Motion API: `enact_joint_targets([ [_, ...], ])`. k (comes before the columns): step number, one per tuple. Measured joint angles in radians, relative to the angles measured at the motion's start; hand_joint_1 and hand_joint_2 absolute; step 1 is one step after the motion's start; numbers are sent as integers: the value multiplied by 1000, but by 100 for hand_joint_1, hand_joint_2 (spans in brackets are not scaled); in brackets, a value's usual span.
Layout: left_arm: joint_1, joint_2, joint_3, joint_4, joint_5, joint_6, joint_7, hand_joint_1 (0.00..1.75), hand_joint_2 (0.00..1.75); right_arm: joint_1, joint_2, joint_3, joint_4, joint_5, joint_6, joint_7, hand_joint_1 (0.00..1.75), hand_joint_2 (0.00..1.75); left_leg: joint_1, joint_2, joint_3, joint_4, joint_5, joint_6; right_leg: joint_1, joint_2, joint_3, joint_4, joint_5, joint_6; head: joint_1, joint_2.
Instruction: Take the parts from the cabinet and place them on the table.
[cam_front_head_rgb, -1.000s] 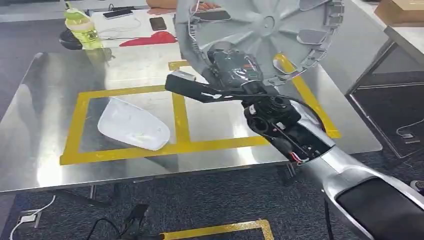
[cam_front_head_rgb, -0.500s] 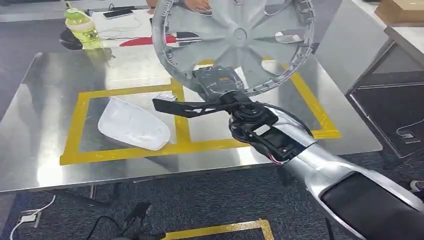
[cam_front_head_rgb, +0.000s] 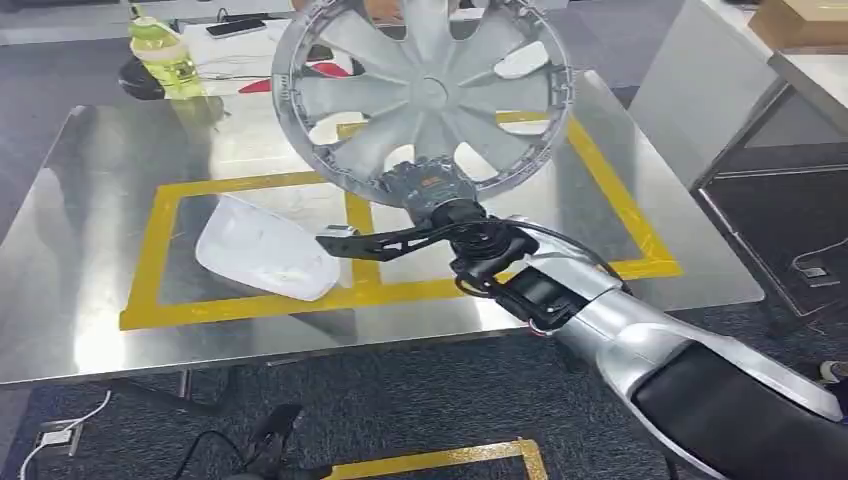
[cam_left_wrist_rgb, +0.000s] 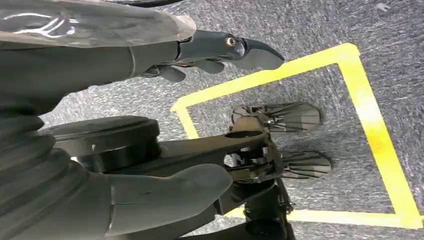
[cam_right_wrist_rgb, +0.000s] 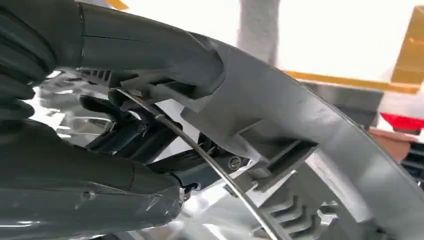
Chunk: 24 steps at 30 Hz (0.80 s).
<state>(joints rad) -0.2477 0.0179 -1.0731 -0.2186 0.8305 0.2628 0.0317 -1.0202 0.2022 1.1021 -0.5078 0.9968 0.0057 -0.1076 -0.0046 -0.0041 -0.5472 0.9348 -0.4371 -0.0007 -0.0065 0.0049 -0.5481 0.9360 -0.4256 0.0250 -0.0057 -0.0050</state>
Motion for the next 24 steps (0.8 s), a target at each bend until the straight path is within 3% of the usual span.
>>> enact_joint_targets([
  [24, 16, -8, 0, 0, 18, -1, -27, 0, 175, -8, -45, 16, 110, -56, -7, 60, 175, 175, 0, 0, 0, 1, 0, 0, 0, 0, 0, 0, 0, 0, 0, 0],
])
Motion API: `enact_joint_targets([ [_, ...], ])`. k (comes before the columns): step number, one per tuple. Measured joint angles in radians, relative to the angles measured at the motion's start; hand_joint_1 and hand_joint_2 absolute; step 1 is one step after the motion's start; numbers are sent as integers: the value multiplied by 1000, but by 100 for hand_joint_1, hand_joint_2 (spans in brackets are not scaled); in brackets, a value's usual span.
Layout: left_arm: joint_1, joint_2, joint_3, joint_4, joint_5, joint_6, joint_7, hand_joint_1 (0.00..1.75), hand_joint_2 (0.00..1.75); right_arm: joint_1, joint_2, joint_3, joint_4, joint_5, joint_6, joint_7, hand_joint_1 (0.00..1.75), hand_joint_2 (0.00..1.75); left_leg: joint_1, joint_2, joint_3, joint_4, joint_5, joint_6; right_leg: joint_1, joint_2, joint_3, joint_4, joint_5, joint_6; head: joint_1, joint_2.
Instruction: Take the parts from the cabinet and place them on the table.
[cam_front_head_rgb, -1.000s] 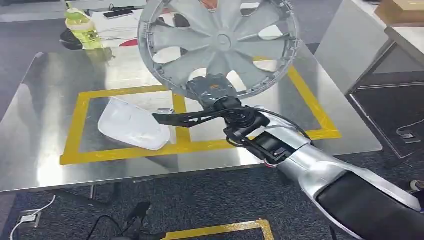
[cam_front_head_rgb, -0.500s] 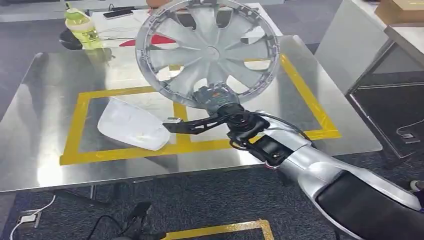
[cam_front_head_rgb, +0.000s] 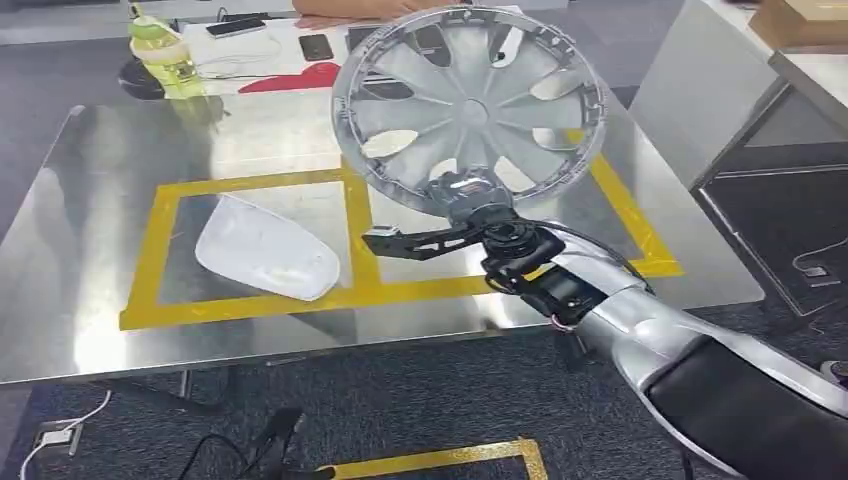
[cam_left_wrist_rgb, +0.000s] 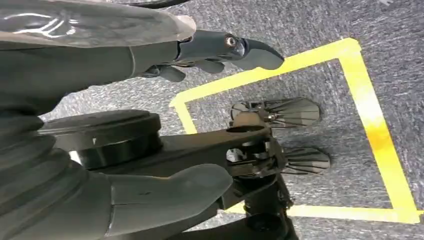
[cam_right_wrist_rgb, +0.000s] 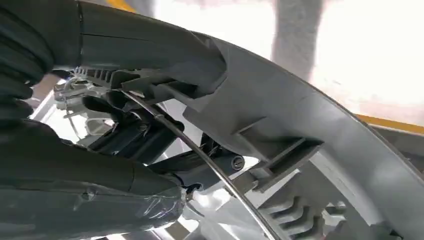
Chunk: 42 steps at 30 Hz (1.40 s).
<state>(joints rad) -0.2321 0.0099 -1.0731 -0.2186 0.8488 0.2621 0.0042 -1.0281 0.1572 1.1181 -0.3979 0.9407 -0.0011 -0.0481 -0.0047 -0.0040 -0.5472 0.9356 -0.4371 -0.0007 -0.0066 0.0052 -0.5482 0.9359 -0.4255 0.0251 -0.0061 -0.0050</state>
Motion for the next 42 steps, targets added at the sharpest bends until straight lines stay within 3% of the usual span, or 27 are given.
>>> enact_joint_targets([
  [7, 1, -3, 0, 0, 3, -1, -11, 0, 175, 0, -16, -14, 16, -61, -8, 11, 175, 175, 0, 0, 0, 0, 0, 0, 0, 0, 0, 0, 0, 0, 0, 0],
  [15, 3, -7, 0, 0, -8, -20, -23, 0, 175, 0, -79, -64, 35, -87, -15, 28, 175, 175, 0, 0, 0, 0, 0, 0, 0, 0, 0, 0, 0, 0, 0, 0],
  [23, -14, -14, 0, 0, -6, -55, -141, 0, 175, -1, -117, -84, 47, -63, 3, 53, 175, 175, 0, 0, 0, 1, 0, 0, 0, 0, 0, 0, 0, 0, 0, 0],
  [37, -18, -20, 0, 0, 0, -61, -170, 0, 175, 0, -125, -90, 54, -61, 2, 32, 175, 175, 0, 1, 0, 1, 0, 0, 0, 0, -1, 1, 0, 0, 0, 0],
  [42, -22, -22, 0, 0, -7, -19, -196, 0, 175, 1, -125, -90, 54, -61, -5, 26, 175, 175, 0, 0, 0, 1, 0, 0, 0, 0, 0, 1, 0, 0, 0, 0],
])
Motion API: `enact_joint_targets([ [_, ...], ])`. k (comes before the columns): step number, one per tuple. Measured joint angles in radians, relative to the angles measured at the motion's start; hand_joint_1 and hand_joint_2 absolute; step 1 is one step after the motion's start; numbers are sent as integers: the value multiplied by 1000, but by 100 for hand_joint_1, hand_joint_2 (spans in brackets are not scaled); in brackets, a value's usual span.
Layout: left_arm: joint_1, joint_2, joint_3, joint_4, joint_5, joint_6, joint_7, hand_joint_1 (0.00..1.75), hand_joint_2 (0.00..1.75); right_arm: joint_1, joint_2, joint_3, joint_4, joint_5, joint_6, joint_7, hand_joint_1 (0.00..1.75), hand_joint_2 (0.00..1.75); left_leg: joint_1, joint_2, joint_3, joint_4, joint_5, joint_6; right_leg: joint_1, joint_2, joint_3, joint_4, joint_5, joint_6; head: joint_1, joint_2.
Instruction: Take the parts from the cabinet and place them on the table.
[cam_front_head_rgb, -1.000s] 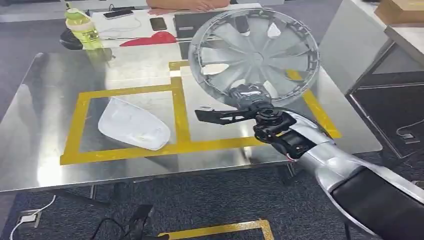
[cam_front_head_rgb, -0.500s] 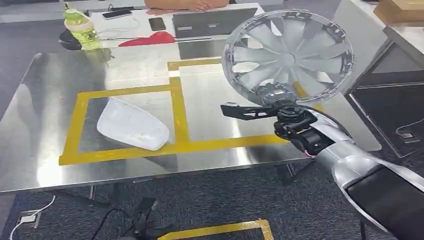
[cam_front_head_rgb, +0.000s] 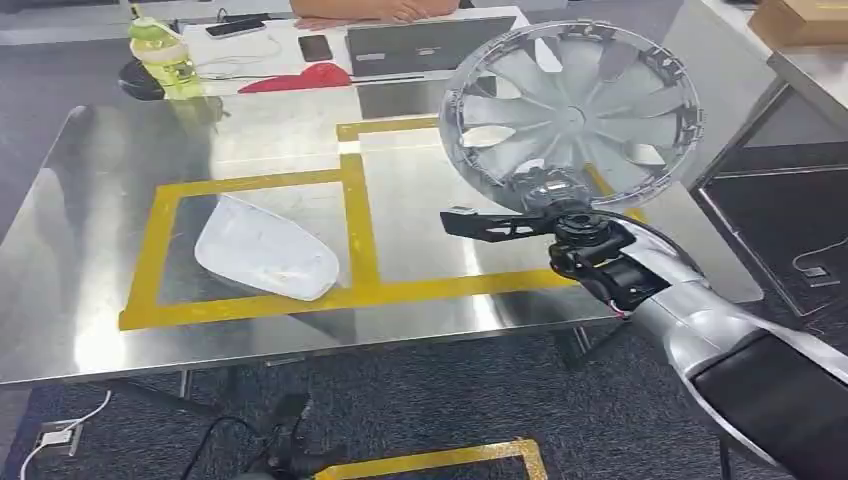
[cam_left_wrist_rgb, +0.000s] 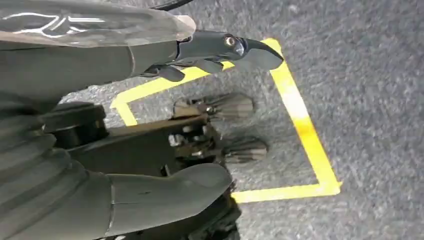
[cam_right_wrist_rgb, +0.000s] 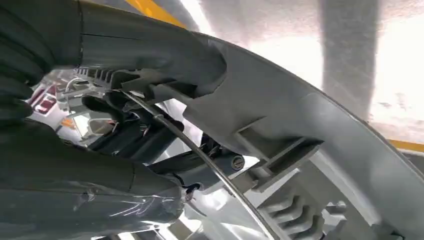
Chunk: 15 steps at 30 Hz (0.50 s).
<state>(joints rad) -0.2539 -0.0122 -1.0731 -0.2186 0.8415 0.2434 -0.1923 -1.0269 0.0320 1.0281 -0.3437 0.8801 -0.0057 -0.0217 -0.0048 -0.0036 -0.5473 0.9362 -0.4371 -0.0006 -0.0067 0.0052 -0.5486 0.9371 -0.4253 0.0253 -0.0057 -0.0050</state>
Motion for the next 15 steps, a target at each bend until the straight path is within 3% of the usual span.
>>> enact_joint_targets([
  [15, -4, -18, 0, 0, -19, 12, -32, 0, 175, 13, 6, -8, 0, -7, -10, -11, 175, 175, 0, 0, 0, 0, 0, 0, 0, 0, 0, 0, 0, 0, 0, 0],
])
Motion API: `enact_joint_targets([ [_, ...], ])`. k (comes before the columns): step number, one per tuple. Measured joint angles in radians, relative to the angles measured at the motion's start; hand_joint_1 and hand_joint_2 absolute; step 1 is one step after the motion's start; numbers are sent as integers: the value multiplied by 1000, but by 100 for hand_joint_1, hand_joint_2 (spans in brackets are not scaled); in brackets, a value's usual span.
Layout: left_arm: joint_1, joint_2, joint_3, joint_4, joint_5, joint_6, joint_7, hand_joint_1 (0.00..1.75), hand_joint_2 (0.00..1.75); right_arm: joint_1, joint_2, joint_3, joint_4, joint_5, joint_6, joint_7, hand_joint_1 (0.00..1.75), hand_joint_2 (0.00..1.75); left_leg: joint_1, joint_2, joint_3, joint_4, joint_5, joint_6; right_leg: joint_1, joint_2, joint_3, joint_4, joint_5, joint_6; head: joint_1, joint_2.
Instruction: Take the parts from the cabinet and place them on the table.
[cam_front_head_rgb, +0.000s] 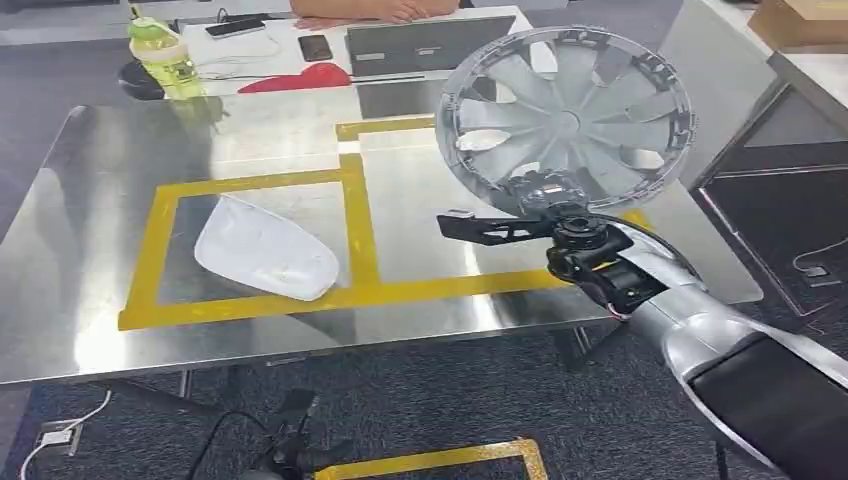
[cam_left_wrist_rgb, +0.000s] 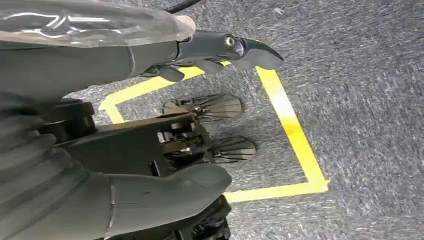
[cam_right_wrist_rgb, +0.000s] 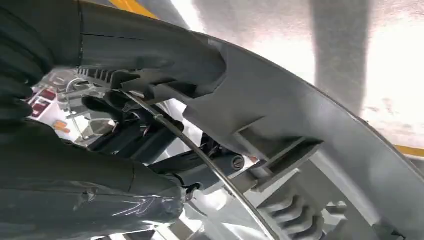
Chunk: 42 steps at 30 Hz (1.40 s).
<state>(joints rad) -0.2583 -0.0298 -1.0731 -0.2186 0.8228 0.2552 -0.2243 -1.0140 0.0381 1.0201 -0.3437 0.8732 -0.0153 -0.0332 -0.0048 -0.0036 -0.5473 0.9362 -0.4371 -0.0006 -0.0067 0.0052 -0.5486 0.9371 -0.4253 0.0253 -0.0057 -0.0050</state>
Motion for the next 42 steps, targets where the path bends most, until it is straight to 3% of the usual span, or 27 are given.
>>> enact_joint_targets([
  [16, -7, -7, 0, 0, 5, -12, -4, 0, 175, 3, 40, -1, 0, 7, 0, -21, 175, 175, 0, 0, 0, 0, 0, 0, 0, 0, 0, 0, 0, 0, 0, 0],
  [22, -11, -8, 0, 0, 5, -3, 3, 0, 175, 4, 57, -1, 0, 15, -5, -56, 175, 175, 0, 0, 0, 0, 0, 0, 0, 0, 0, 0, 0, 0, 0, 0],
  [27, -12, -6, 0, 0, -16, -30, 168, 0, 175, 9, 82, 0, 0, 18, -11, -89, 175, 175, 0, 0, 0, 0, 0, 0, 0, 0, 0, 1, 0, 0, -1, 0],
  [31, 1, 3, -1, 0, -30, -41, 230, 0, 175, 16, 92, 0, 0, 16, -21, -90, 175, 175, 0, 0, 0, 0, 0, 0, 0, 0, 0, 1, 0, 0, -1, 0],
  [36, 19, 18, -7, 0, -31, -37, 266, 0, 175, 21, 92, 0, 0, 13, -26, -92, 175, 175, 0, 0, 0, 0, 0, 0, 0, 0, 0, 1, 0, 0, 0, 0],
  [42, 22, 22, -9, 0, -27, -3, 237, 0, 175, 27, 97, 0, -1, 13, -26, -92, 175, 175, 0, 0, 0, 0, 0, 0, 0, 0, 0, 1, 0, 0, -1, 0],
])
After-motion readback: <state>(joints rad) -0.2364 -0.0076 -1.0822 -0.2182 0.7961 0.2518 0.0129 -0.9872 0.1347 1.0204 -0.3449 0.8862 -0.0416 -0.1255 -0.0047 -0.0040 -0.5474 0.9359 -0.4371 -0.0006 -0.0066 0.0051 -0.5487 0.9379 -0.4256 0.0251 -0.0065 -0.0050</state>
